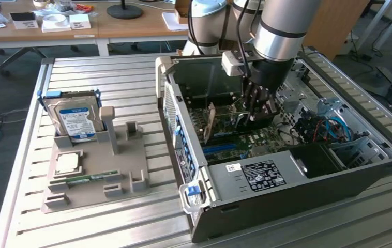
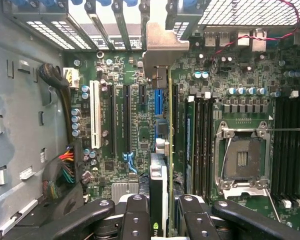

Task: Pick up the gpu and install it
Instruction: 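Insert the gpu into the slot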

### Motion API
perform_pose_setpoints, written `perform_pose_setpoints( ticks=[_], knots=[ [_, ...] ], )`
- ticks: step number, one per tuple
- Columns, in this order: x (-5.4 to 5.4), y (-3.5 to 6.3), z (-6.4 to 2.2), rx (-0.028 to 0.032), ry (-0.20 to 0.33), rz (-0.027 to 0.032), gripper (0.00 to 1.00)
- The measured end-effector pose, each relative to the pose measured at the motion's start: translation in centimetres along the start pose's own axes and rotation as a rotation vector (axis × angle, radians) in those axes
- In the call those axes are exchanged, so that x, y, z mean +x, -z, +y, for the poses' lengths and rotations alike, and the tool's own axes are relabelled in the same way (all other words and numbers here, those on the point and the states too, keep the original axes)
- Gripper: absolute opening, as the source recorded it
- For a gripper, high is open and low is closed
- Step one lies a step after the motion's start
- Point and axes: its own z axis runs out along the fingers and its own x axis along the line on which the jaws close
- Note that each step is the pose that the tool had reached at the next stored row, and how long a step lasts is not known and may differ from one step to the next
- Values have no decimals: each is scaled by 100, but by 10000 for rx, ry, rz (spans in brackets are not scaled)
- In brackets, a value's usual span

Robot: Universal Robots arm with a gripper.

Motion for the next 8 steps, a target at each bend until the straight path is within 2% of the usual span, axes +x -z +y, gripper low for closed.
perform_pose_setpoints(
  ticks=[8],
  knots=[
    [0,-23,11,3,-1,-6,27]
  ],
)
